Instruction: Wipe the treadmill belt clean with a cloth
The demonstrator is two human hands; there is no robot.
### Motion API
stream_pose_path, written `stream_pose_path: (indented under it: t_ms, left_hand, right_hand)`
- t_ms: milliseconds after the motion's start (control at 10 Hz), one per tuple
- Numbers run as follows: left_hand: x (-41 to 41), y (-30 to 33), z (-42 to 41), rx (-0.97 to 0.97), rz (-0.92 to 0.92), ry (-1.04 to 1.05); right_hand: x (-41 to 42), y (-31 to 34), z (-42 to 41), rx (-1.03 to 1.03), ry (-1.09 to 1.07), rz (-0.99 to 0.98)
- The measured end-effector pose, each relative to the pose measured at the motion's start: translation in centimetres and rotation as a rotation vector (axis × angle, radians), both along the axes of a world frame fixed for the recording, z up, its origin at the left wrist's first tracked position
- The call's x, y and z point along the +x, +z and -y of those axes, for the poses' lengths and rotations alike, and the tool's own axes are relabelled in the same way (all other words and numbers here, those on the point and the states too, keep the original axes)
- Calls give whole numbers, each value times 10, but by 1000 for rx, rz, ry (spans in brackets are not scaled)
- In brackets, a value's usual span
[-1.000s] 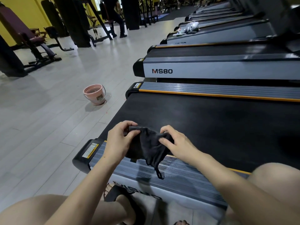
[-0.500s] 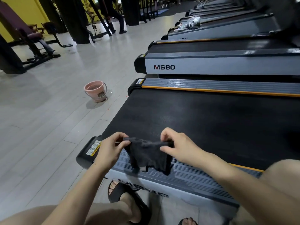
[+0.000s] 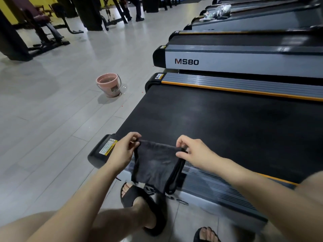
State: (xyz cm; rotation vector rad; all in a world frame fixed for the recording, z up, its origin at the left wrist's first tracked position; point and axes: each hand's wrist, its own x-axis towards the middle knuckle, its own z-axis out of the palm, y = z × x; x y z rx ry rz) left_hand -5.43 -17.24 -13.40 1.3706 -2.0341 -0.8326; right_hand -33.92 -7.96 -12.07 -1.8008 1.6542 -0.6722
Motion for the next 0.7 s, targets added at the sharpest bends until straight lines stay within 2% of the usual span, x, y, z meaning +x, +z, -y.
stream_pose_path:
  t_ms: [100,200,300,500,700]
  left_hand:
    - [-5,-29,5,27,158,-47]
    - [-3,-51,1,-42,487,-107]
    - [-2,-61,-12,-91,630,-201]
    - [-17,-54,-24,-3,715,-157]
    - [-34,-29,-39,65,865,-218]
  right_hand:
    - [-10,-37,0,23,0,-311]
    - [-9,-53,-6,-97,6,-412]
    - [5,-56,-12,-223,72,-496]
    - [17,-71,-25,8,166,-592]
    - [14,-51,-37,130,179,-477]
